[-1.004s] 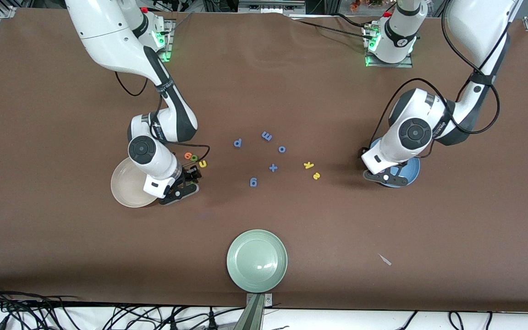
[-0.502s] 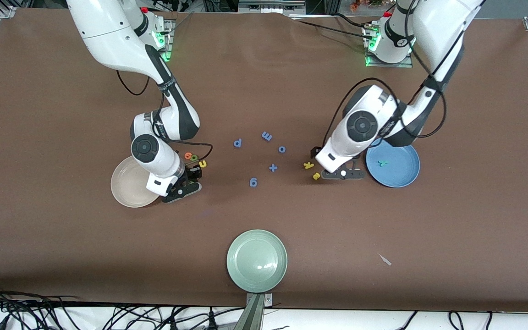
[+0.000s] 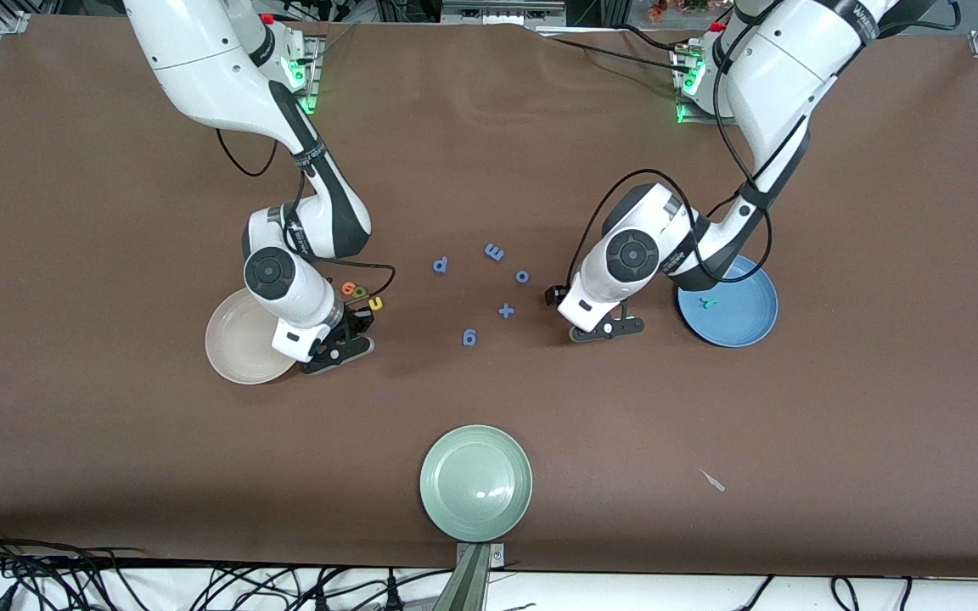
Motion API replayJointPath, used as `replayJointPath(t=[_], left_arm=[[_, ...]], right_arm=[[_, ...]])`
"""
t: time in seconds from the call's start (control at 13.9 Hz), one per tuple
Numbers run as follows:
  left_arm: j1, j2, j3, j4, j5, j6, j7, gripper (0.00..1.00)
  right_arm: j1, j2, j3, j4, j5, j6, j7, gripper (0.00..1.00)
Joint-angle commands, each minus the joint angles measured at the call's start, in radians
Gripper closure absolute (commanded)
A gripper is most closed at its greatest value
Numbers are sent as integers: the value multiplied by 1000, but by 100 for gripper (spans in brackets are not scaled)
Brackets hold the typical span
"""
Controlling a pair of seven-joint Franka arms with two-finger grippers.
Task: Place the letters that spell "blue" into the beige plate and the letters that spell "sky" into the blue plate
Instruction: 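Lift the green stick with the right gripper while the left gripper grasps the yellow k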
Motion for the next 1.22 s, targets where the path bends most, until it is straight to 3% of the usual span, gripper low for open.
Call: replayJointPath(t=[0.0, 0.57, 0.65, 0.86, 0.93, 1.08, 1.15], left_arm=[[-16, 22, 10, 30, 0, 20, -19, 2], [-34, 74, 37, 61, 17, 25, -57, 11], [-37, 85, 43, 61, 18, 43, -68, 16], [-37, 83, 45, 61, 20, 58, -107, 44], [-37, 83, 43, 61, 20, 60, -107, 51], [-37, 83, 43, 61, 18, 60, -108, 68], [-36, 80, 43, 54, 18, 60, -108, 69]], right_arm=[[-4, -29, 9, -36, 19, 6, -6, 100], [-78, -141, -57, 38, 15, -325, -108, 100], [-78, -147, -89, 27, 13, -332, -136, 100], [-78, -171, -128, -48, 2, -293, -167, 96], [-78, -175, -128, -59, 2, -280, -173, 87], [-78, -175, -129, -59, 2, -278, -173, 59], [-78, -175, -128, -59, 4, -278, -173, 55]])
